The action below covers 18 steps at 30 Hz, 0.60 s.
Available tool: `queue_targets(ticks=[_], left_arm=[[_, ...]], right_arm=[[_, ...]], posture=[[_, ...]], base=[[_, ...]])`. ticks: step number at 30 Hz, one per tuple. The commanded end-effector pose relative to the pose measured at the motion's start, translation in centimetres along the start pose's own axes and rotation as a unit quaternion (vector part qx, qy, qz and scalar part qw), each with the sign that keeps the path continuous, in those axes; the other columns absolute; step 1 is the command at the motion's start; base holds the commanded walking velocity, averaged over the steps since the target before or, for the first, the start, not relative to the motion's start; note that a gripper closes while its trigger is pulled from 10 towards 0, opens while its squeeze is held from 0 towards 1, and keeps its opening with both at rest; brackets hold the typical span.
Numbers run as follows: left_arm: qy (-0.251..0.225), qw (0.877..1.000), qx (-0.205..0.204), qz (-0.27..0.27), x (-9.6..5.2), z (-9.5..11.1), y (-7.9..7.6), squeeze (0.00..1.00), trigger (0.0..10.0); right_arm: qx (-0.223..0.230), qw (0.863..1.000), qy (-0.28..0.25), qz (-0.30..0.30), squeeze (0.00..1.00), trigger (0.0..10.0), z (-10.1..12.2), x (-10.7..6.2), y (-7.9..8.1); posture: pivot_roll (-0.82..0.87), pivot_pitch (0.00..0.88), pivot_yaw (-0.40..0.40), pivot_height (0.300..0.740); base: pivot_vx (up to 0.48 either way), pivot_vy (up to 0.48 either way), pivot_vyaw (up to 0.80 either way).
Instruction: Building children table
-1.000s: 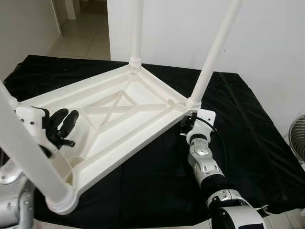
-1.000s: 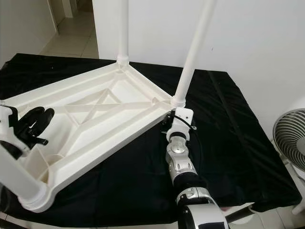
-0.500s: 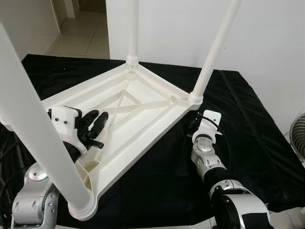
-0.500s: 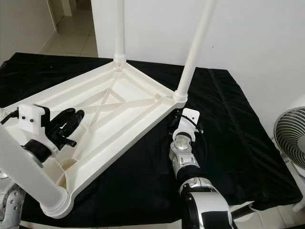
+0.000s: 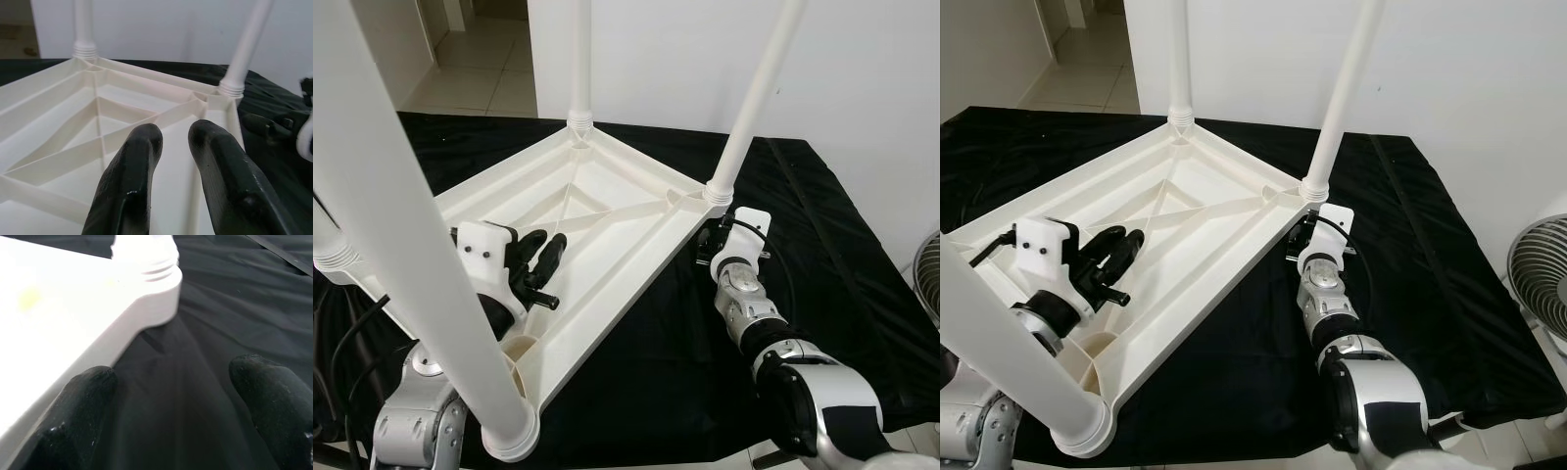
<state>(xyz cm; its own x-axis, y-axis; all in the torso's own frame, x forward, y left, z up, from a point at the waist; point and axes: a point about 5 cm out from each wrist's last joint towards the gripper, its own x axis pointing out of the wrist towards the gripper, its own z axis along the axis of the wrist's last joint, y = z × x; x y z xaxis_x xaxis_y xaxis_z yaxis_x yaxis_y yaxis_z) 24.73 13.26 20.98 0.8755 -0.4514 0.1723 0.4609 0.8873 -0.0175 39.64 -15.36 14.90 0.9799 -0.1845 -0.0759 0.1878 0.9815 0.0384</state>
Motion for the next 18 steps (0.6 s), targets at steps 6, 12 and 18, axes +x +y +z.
queue_targets(ticks=[6,12,18], left_arm=[[-0.004,0.999,-0.019,-0.028,0.7,0.2,-2.2,0.00,10.0],[-0.010,0.999,-0.030,-0.041,1.3,0.4,-3.3,0.00,10.0],[-0.017,0.998,-0.039,-0.052,1.8,0.6,-4.1,0.00,10.0]], right_arm=[[0.016,0.999,0.012,0.033,0.00,10.0,0.4,0.4,0.0],[0.012,0.998,0.019,0.064,0.00,10.0,0.6,0.4,0.6],[0.011,0.994,0.023,0.104,0.00,10.0,0.7,0.4,1.6]], posture=[[0.25,0.141,-0.047,0.740],[0.25,0.147,-0.042,0.740],[0.25,0.165,-0.036,0.740]], base=[[0.000,0.000,0.00],[0.000,0.000,0.00],[0.000,0.000,0.00]])
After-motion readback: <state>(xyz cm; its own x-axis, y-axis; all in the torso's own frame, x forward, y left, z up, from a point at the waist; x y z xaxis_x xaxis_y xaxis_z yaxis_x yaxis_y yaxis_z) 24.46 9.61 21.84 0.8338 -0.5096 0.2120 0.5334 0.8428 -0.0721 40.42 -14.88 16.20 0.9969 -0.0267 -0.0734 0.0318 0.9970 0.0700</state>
